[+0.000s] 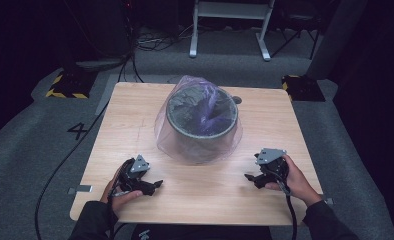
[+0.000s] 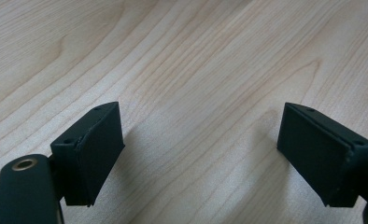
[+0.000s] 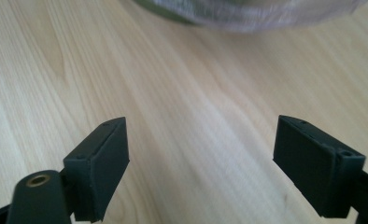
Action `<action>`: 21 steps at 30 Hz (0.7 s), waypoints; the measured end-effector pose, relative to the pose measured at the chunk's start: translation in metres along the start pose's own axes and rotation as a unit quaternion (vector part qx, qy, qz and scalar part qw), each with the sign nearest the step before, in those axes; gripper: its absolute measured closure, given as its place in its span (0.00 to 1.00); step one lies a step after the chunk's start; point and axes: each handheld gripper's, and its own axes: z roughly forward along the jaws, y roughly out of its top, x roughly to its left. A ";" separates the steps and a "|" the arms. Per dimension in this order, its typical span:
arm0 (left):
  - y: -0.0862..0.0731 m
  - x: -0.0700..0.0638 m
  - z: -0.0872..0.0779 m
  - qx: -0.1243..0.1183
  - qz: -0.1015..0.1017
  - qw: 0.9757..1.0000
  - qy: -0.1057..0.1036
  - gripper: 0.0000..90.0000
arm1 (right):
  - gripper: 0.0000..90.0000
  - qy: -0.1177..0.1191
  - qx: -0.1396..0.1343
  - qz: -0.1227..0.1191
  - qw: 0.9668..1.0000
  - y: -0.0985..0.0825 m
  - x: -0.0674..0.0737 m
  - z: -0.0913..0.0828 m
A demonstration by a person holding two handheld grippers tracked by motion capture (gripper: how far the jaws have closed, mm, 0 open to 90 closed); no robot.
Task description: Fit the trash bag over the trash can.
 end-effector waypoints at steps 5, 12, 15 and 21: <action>0.000 0.000 0.000 0.000 0.000 1.000 0.000 0.15 | 0.20 0.002 -0.002 0.021 1.000 -0.025 0.001 -0.001; 0.000 0.000 0.000 0.001 0.000 1.000 0.000 0.15 | 0.20 0.020 -0.034 0.105 0.994 -0.069 -0.003 -0.006; 0.000 0.000 0.000 0.000 0.000 1.000 0.000 0.15 | 0.19 0.019 -0.042 0.134 0.990 -0.087 -0.004 -0.010; 0.000 0.000 -0.001 0.001 0.002 1.000 0.004 0.15 | 0.18 -0.025 -0.059 0.185 0.981 -0.109 -0.005 -0.021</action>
